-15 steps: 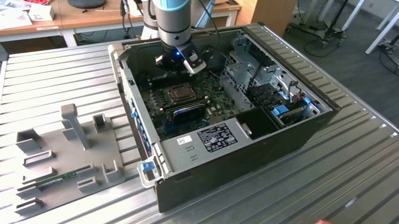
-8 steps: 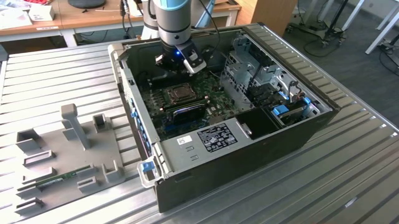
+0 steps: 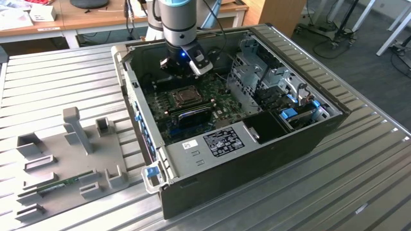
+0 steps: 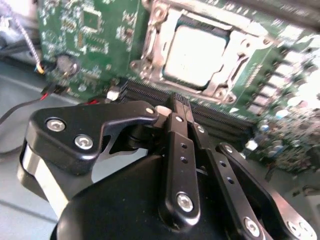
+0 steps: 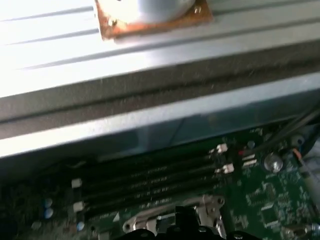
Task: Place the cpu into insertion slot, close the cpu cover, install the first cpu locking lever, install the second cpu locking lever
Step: 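Install the first cpu locking lever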
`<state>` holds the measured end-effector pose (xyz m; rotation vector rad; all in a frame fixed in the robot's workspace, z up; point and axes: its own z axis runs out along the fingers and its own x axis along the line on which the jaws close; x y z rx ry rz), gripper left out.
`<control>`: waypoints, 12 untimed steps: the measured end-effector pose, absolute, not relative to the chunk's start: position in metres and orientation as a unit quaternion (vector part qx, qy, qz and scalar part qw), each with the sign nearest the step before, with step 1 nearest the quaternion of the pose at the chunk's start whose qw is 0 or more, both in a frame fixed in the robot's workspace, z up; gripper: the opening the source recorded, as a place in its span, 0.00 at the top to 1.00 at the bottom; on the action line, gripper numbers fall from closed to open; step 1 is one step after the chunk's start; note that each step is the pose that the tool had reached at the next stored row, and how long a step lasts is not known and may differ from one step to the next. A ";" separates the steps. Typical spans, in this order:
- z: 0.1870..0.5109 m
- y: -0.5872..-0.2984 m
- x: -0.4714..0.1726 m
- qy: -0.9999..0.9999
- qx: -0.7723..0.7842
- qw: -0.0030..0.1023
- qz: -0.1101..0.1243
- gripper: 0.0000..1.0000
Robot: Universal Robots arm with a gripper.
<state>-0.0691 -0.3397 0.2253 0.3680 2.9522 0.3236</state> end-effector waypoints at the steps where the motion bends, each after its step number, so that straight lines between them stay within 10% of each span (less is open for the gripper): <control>1: 0.225 -0.340 -0.069 0.985 0.122 0.070 0.100 0.89; 12: 0.224 -0.340 -0.067 0.994 0.101 0.019 0.047 0.89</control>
